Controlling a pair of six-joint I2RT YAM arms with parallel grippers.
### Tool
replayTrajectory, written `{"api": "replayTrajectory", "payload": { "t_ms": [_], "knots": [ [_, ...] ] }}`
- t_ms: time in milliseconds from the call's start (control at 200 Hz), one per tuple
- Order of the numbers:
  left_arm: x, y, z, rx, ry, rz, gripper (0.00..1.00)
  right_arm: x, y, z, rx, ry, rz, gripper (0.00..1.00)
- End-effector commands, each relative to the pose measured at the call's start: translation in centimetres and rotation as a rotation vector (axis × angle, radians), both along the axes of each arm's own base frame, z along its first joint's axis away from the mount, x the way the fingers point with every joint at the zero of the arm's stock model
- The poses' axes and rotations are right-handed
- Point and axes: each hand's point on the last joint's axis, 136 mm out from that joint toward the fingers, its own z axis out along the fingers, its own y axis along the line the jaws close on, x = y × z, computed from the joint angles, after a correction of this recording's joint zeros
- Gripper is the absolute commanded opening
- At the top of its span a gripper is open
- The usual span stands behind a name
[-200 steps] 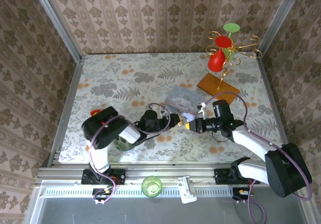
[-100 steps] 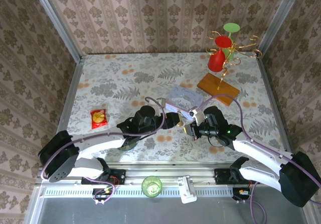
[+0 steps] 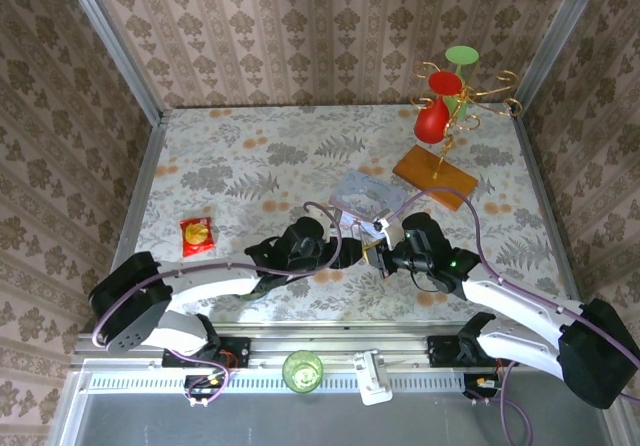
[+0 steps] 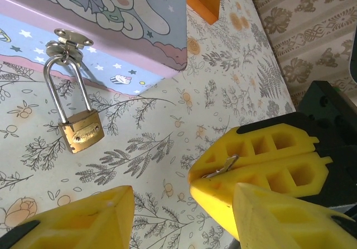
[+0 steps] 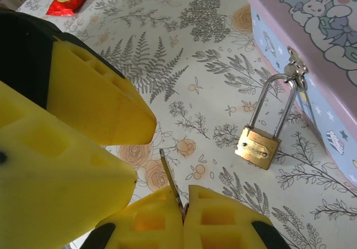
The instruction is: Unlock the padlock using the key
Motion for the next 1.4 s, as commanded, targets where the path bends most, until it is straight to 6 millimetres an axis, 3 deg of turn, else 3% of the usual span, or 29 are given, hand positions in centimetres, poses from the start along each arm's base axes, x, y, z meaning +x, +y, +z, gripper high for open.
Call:
{"api": "replayTrajectory", "payload": {
  "t_ms": [0, 130, 240, 410, 755, 1130, 1210, 1395],
  "knots": [
    [0.3, -1.9, 2.7, -0.116, -0.036, -0.029, 0.51, -0.2, 0.6, 0.9, 0.012, -0.043, 0.027, 0.00],
    [0.8, -1.7, 2.7, -0.160, -0.019, 0.019, 0.51, -0.3, 0.9, 0.8, 0.013, -0.043, 0.033, 0.00],
    [1.6, -0.2, 2.9, -0.191, -0.037, 0.105, 0.43, -0.3, 0.8, 0.4, 0.007, -0.033, 0.029, 0.00],
    [1.7, 0.1, 4.1, -0.229, -0.064, 0.121, 0.44, -0.1, 1.2, 0.1, 0.007, -0.021, 0.031, 0.00],
    [1.3, -1.0, 0.7, -0.103, -0.009, 0.100, 0.42, -0.2, 1.9, 1.0, 0.045, -0.052, 0.054, 0.00],
    [1.3, -0.9, -0.1, -0.073, -0.003, 0.095, 0.14, -0.6, 1.5, 1.2, 0.036, -0.066, 0.045, 0.00],
    [1.4, -0.4, -0.7, -0.055, 0.004, 0.115, 0.14, -0.7, 1.3, 1.2, 0.035, -0.067, 0.043, 0.00],
    [2.0, 1.4, -1.9, -0.044, 0.014, 0.177, 0.00, -0.9, 1.2, 1.2, 0.035, -0.069, 0.046, 0.00]
  ]
}}
